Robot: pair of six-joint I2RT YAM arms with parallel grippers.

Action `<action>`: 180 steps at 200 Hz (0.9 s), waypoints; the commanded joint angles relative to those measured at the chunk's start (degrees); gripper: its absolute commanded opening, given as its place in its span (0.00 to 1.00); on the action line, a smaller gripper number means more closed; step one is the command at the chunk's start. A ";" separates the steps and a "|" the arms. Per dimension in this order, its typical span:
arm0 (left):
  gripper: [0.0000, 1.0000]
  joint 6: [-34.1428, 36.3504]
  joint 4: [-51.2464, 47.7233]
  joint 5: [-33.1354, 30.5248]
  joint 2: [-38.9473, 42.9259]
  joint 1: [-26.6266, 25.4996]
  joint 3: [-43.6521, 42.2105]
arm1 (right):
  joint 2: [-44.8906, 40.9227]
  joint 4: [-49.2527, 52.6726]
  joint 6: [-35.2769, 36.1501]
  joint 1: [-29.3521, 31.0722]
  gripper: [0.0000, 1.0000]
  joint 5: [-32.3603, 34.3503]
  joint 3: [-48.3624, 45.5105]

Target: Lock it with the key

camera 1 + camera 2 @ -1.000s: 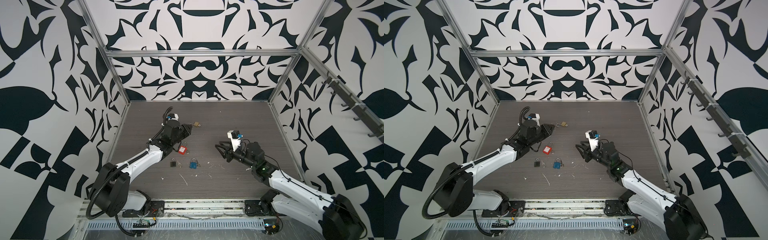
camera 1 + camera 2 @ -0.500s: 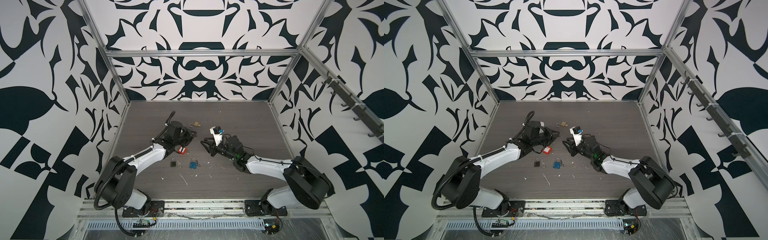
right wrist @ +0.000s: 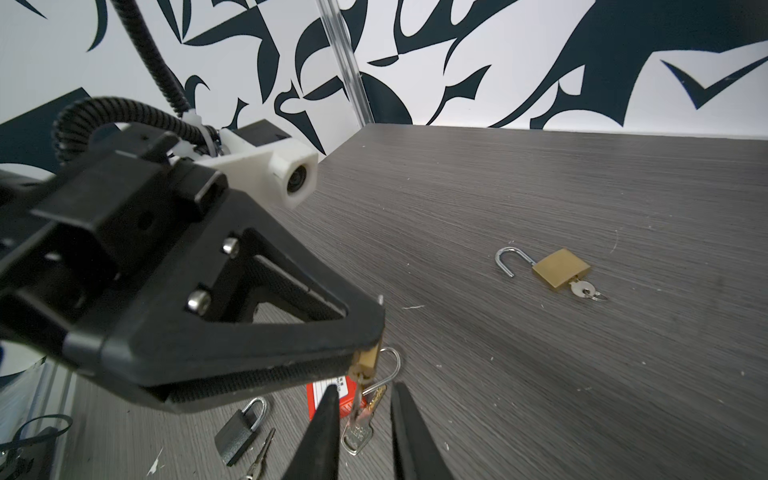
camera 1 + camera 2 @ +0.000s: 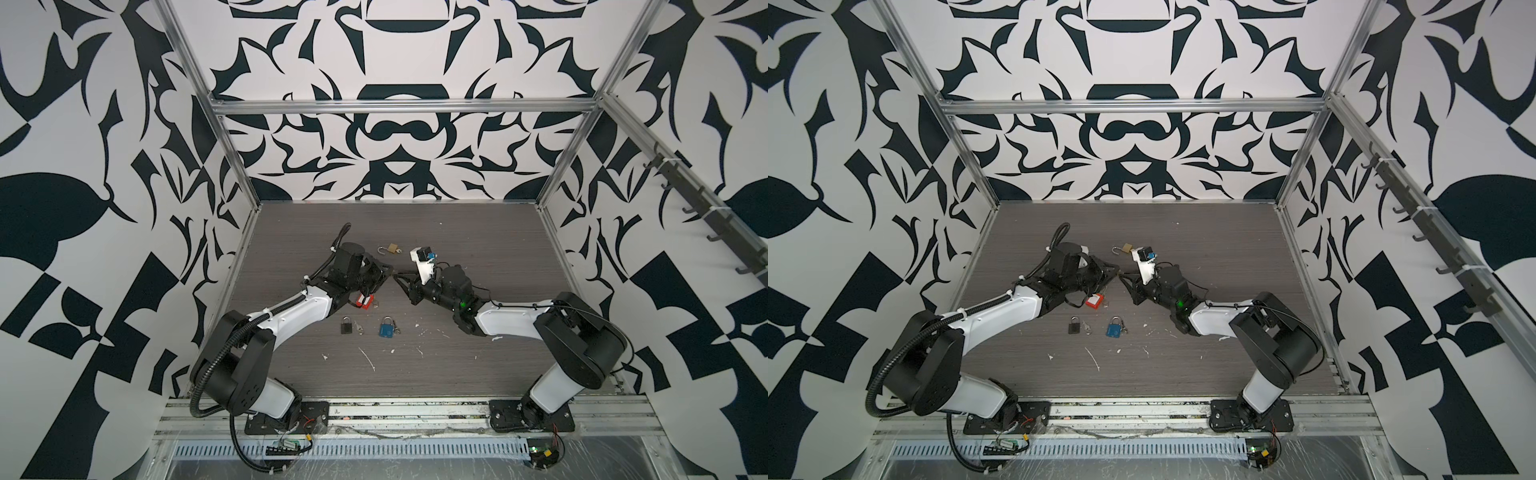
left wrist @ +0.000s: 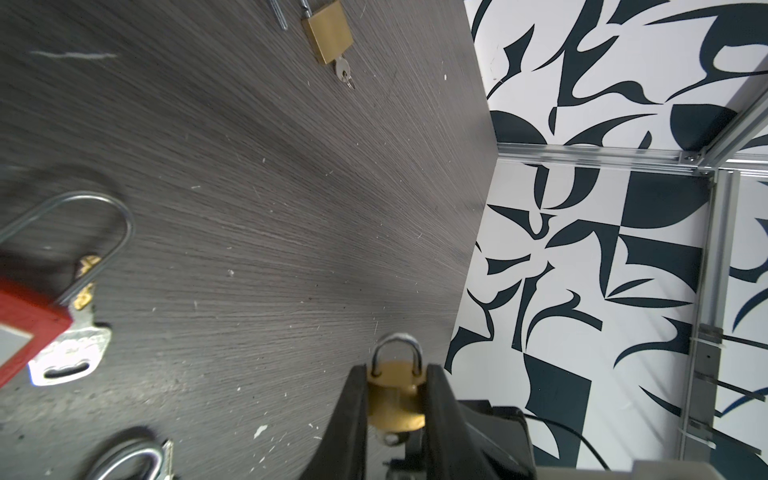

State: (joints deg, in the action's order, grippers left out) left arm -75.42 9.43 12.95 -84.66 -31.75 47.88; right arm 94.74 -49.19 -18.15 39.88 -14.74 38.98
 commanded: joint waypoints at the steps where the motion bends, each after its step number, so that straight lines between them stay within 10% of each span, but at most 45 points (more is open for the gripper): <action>1: 0.00 -0.08 -0.74 0.20 0.29 0.41 1.79 | 0.56 -3.02 -1.16 0.27 0.21 -1.47 2.65; 180: 0.00 0.50 -0.55 -0.61 0.69 1.23 1.69 | 4.32 -3.55 -4.34 0.29 0.23 -2.83 3.63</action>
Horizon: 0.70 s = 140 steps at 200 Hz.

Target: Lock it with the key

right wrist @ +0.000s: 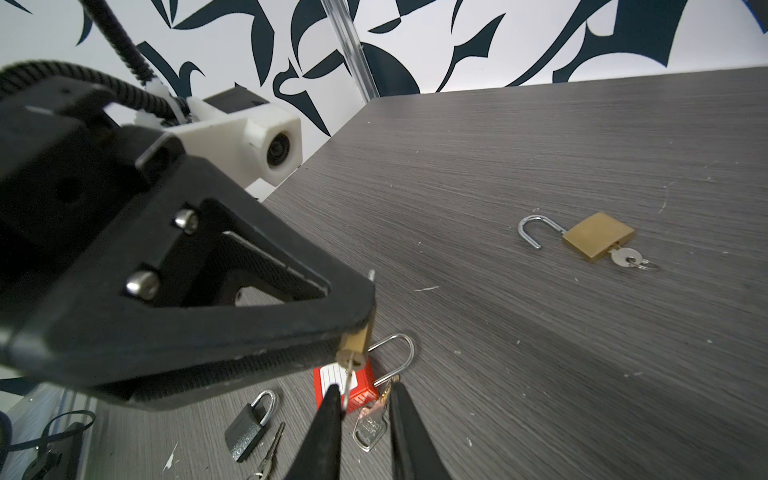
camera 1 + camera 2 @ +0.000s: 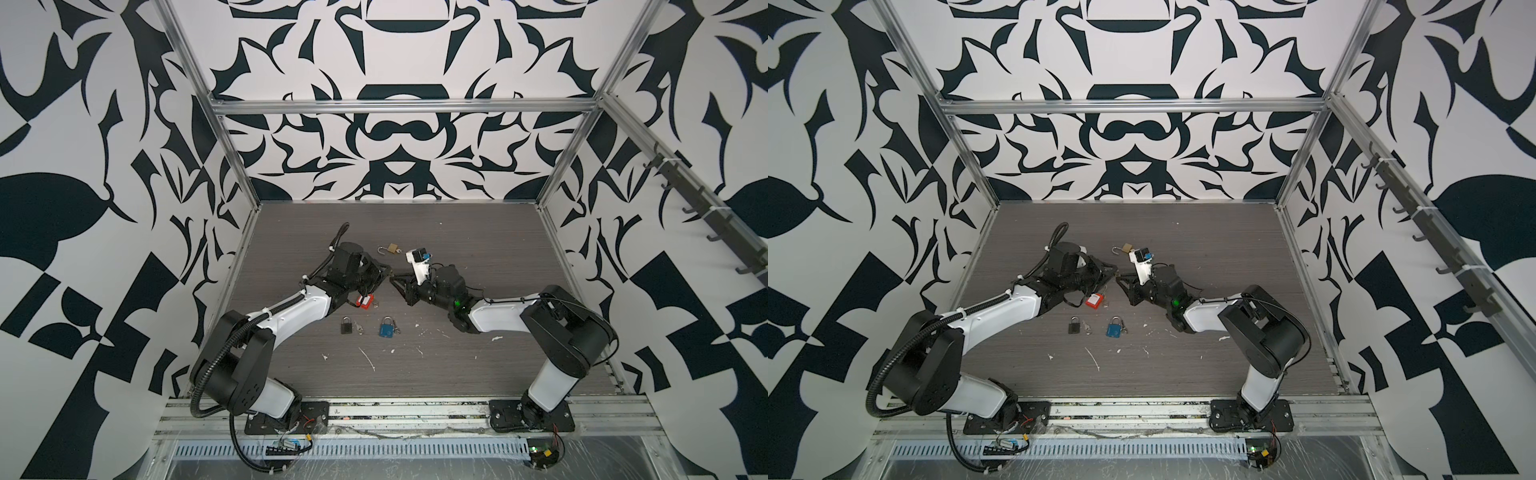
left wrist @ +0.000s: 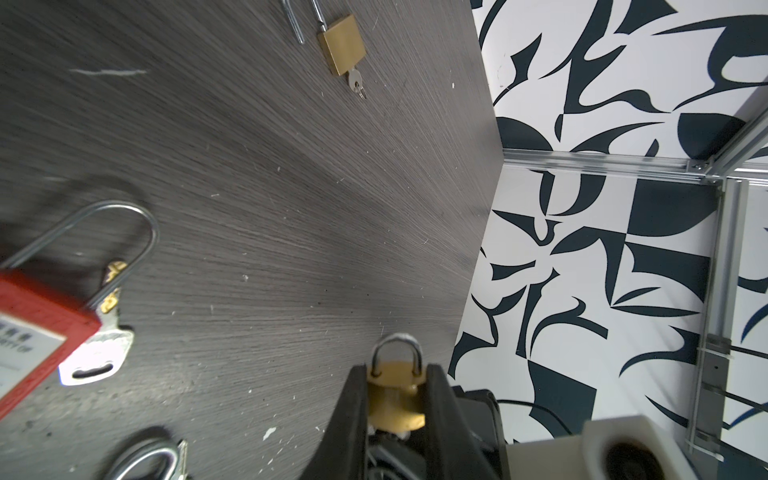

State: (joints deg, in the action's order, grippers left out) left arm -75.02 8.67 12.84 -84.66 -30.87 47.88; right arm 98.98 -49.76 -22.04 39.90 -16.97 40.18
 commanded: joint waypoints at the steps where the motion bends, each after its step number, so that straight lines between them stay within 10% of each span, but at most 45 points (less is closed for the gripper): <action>1: 0.00 0.08 0.21 -0.52 0.71 0.37 1.69 | 0.12 -2.98 -0.45 0.27 0.23 -0.61 2.44; 140: 0.00 0.16 0.12 0.14 1.07 0.51 1.25 | 1.45 -3.14 -0.80 0.27 0.00 -0.87 3.99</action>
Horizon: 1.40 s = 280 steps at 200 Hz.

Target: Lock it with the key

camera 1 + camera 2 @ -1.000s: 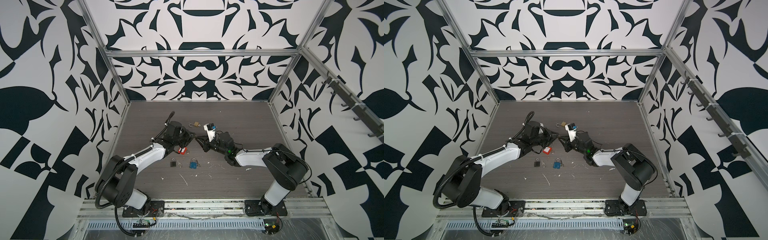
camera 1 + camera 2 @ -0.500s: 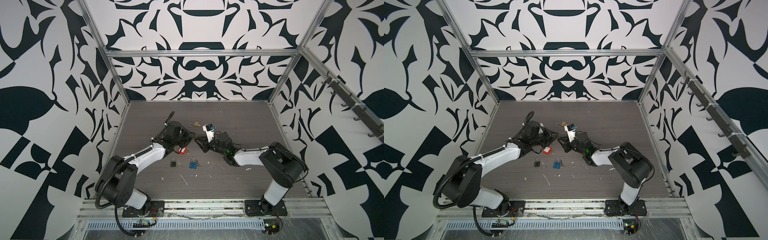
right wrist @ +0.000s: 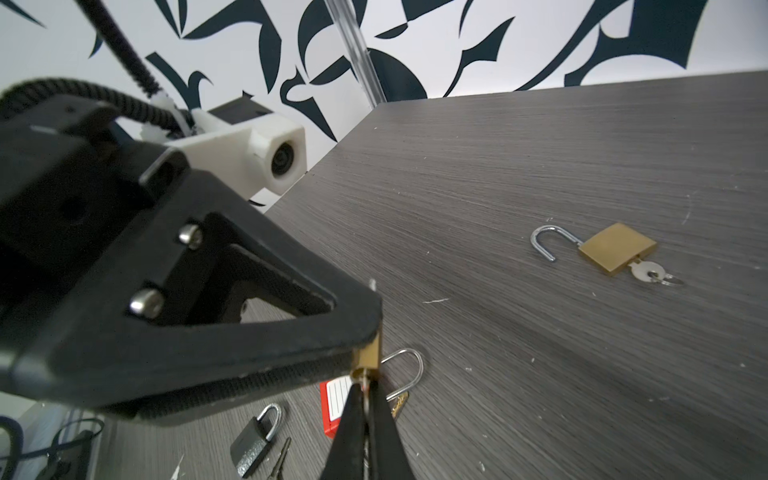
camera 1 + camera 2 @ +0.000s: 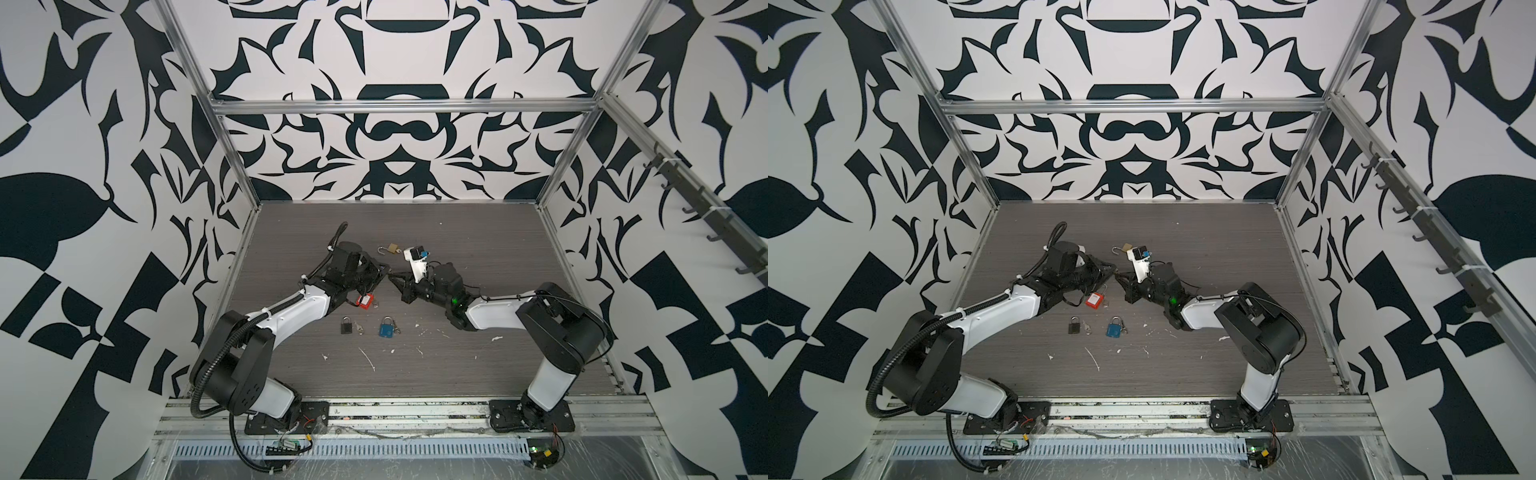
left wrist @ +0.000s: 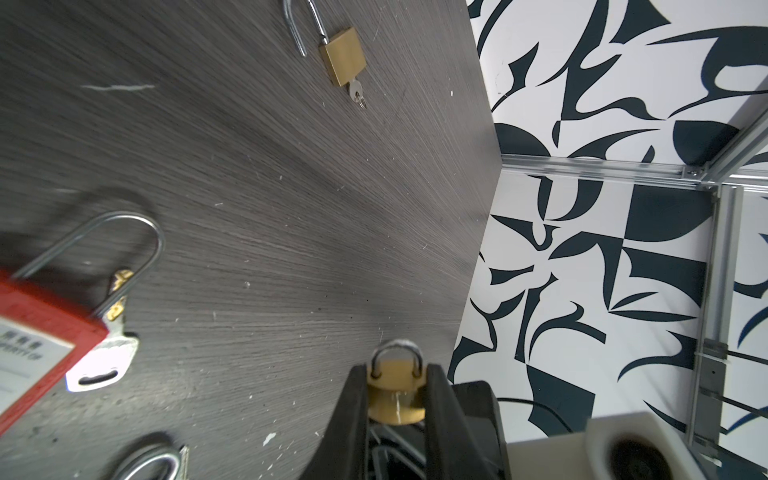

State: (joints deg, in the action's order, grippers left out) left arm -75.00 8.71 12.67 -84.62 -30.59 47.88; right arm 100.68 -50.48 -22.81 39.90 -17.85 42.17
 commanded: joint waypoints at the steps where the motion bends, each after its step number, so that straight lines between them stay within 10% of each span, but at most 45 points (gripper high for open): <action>1: 0.00 0.13 0.08 0.28 1.03 0.20 1.25 | -0.20 -2.43 -0.04 0.22 0.00 -0.04 1.98; 169: 0.00 8.50 -5.44 -4.17 0.33 13.28 10.59 | -15.46 -0.38 -2.29 0.44 0.00 0.31 -17.57; 280: 0.00 41.92 -38.11 -14.09 -8.17 -12.27 22.60 | -40.27 44.48 -5.31 -2.47 0.00 20.12 -15.18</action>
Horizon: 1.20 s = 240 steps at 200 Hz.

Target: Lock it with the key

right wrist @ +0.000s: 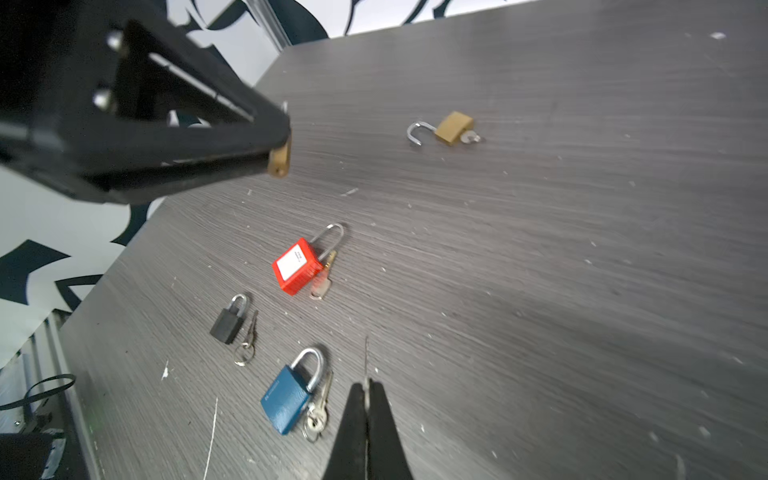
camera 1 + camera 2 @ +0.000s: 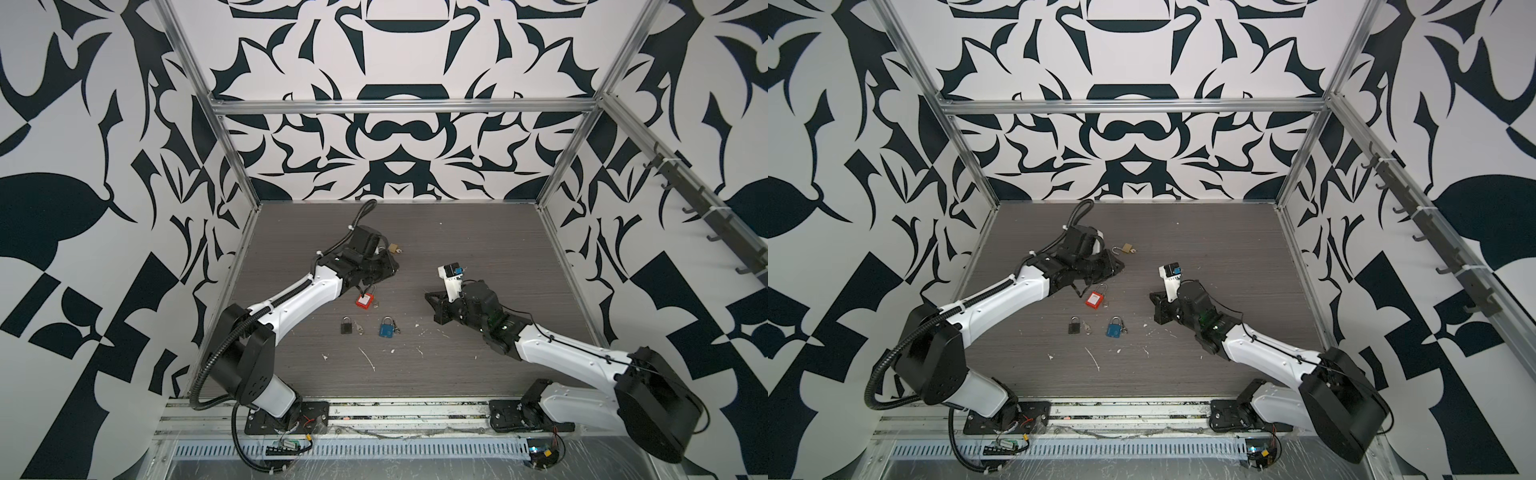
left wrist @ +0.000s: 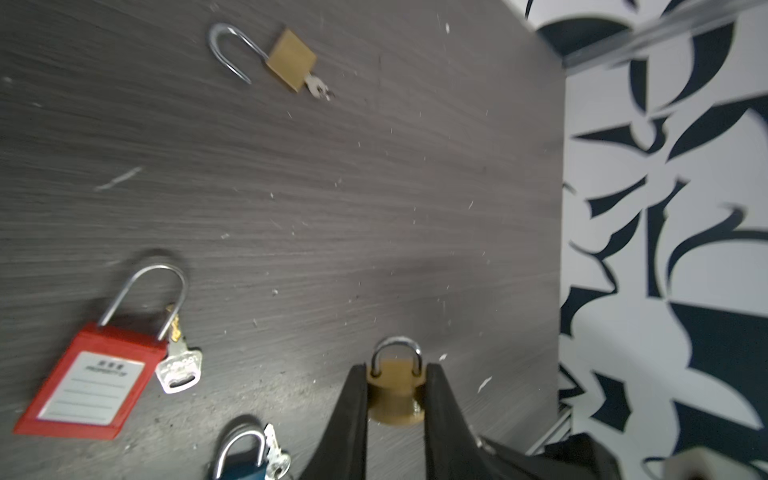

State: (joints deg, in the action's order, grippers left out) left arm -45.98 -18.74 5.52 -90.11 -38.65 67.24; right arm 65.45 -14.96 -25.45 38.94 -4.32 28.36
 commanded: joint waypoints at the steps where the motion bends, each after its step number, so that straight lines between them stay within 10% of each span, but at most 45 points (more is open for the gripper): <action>1: 0.00 13.17 -10.86 -7.15 -2.87 -4.40 3.37 | -5.27 9.06 -2.80 -1.59 0.00 6.68 -1.50; 240: 0.07 16.40 -17.03 -16.10 -27.92 -12.11 18.78 | -1.29 5.33 -5.98 -5.10 0.00 3.18 -3.93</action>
State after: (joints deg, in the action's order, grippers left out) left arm -29.95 -34.94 -9.65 -116.46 -50.65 84.53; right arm 64.34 -7.70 -30.57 34.09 -0.64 24.67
